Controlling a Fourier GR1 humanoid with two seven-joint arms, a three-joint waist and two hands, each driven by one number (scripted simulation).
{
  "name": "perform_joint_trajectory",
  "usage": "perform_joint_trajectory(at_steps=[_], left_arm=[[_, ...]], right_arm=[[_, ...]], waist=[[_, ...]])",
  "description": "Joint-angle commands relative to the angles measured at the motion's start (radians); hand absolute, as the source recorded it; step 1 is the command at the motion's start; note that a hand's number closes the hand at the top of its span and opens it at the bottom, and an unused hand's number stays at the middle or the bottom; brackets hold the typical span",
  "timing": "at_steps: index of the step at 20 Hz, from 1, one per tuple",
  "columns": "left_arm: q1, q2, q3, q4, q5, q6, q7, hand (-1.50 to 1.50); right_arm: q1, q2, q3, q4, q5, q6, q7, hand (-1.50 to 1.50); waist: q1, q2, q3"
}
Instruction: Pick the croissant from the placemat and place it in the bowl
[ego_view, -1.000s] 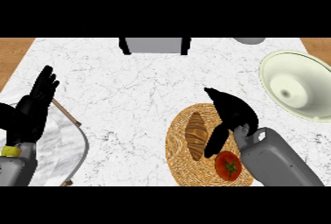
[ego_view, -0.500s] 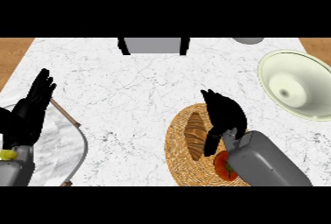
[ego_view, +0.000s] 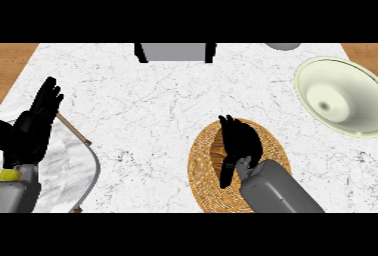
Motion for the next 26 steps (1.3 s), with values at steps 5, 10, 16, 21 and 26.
perform_joint_trajectory(at_steps=[5,10,16,21,26], left_arm=[[0.027,-0.049,0.013,-0.091,-0.071,0.0,0.059,0.0],[0.01,-0.083,0.021,-0.057,-0.093,-0.026,0.047,0.0],[-0.026,-0.057,0.074,-0.049,-0.086,-0.073,0.083,0.0],[0.012,-0.086,0.094,0.026,-0.102,-0.099,-0.038,0.0],[-0.018,-0.076,0.11,-0.045,-0.095,-0.097,0.06,0.0]], right_arm=[[0.024,0.071,-0.063,0.112,0.118,-0.027,-0.056,-1.5],[-0.008,0.117,-0.096,0.113,0.168,0.002,-0.026,-1.5],[0.043,0.103,-0.168,0.211,0.127,0.015,-0.167,1.5],[0.008,0.073,-0.182,0.276,0.151,-0.042,-0.323,1.5],[-0.021,0.127,-0.134,0.424,0.183,-0.194,-0.341,1.5]], waist=[[0.002,-0.001,0.0],[0.001,0.0,0.0],[0.0,0.0,0.0],[0.0,0.001,0.0],[0.008,0.002,0.001]])
